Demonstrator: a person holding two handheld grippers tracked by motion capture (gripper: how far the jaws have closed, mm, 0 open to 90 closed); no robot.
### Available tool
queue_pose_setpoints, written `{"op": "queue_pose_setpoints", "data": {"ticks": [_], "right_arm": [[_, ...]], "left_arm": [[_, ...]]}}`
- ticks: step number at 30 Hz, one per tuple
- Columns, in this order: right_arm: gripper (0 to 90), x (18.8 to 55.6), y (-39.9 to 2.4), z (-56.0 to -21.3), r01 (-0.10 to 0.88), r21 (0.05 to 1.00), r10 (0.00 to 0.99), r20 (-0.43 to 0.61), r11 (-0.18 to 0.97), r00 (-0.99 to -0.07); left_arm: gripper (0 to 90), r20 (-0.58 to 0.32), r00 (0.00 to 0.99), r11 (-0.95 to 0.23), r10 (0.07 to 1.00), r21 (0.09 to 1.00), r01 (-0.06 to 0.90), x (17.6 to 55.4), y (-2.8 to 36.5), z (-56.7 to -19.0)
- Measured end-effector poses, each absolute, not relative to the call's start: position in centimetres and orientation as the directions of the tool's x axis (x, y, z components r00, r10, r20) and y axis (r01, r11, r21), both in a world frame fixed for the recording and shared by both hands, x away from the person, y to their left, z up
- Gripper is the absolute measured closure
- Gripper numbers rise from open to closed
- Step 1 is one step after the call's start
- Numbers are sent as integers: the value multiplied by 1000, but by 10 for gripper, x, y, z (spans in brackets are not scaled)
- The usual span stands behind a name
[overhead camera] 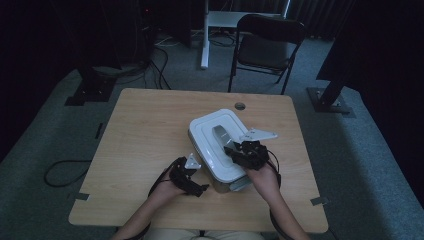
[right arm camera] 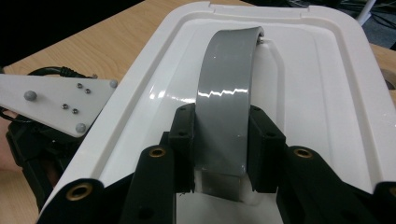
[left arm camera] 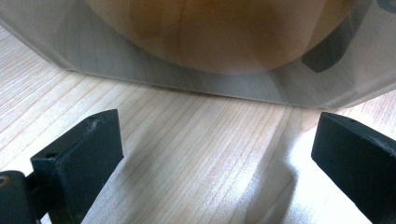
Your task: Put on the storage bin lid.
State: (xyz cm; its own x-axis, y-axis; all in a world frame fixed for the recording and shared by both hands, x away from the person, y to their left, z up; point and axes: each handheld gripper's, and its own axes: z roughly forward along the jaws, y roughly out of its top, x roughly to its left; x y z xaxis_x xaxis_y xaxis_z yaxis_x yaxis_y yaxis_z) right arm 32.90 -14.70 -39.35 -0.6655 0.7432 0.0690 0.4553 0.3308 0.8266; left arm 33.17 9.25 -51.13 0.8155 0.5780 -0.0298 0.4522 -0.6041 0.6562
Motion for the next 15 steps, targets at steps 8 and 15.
{"op": "queue_pose_setpoints", "data": {"ticks": [8,15], "right_arm": [[675,328,-143,-394,464,814,734,70,349,-676],[675,326,-142,-401,477,809,732,89,342,-676]], "left_arm": [[27,-28,809,-597,587,660,456,332,97,-511],[27,-34,805,-590,592,661,462,333,98,-511]]}}
